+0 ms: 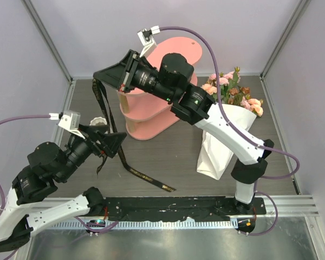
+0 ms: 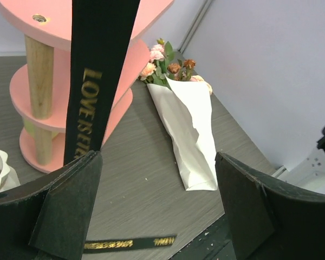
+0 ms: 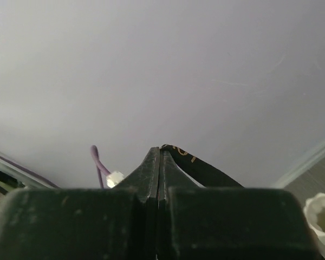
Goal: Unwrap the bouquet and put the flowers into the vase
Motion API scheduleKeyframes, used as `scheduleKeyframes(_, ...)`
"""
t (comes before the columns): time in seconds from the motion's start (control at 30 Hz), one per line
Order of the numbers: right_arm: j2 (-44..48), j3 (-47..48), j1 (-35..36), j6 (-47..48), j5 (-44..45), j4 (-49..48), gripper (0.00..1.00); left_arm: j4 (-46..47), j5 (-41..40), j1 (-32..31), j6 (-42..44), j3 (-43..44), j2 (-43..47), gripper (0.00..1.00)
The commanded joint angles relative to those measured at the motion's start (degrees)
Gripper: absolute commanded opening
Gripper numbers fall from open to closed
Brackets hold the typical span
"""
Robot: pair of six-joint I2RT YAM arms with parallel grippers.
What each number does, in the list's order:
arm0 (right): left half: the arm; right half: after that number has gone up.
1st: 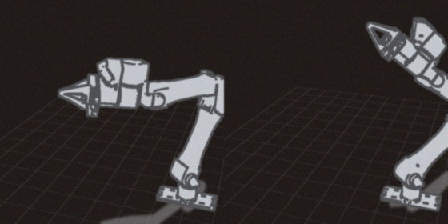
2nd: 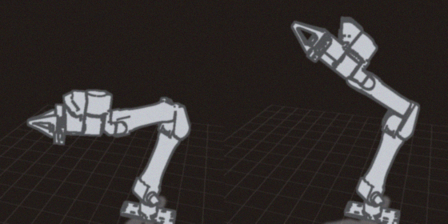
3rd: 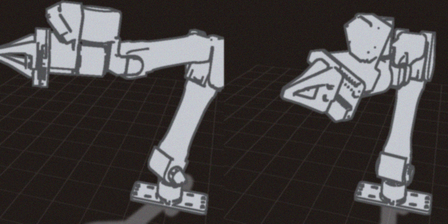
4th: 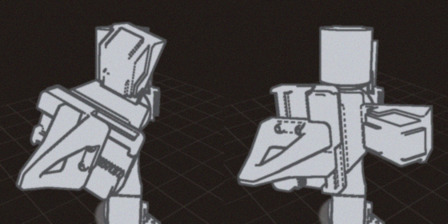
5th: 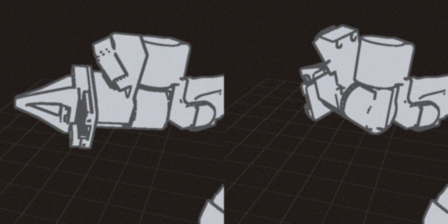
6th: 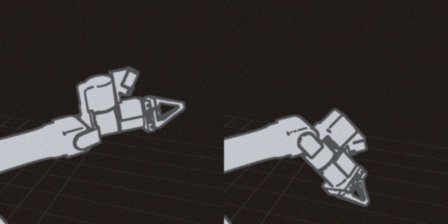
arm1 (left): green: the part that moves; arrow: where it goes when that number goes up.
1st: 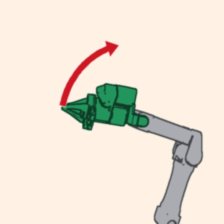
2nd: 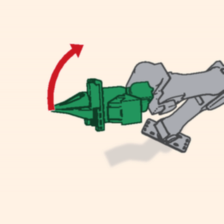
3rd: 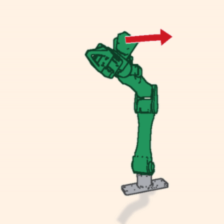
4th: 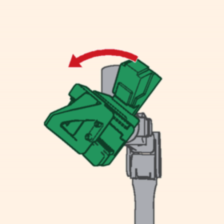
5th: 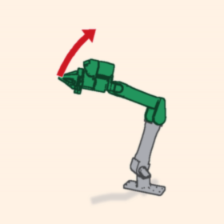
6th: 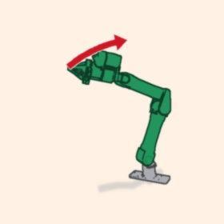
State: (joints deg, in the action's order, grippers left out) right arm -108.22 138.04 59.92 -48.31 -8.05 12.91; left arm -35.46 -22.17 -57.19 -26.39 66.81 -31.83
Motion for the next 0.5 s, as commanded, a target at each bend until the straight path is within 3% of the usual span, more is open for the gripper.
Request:
scheduleKeyframes(0.0, 11.41, -15.44, 0.37, 6.63, 4.44, -1.57, 0.01, 0.13, -2.08, 0.24, 1.61, 0.52, -1.56, 0.89)
scheduleKeyframes(0.17, 22.52, -39.89, 0.2, 11.39, 14.81, -2.01, 0.01, 0.74, -3.31, 0.24, 1.96, -0.27, -2.35, 0.88)
scheduleKeyframes(0.33, 29.55, -57.06, 0.2, 12.11, 15.7, -8.39, 0.01, 2.59, -3.58, 0.24, 2.66, -0.62, -3.06, 0.89)
scheduleKeyframes(0.47, 27.11, -67.71, 0.2, 10.61, 13.34, -12.55, 0.01, 2.77, -4.89, 0.24, 2.57, -0.27, -4.72, 0.89)
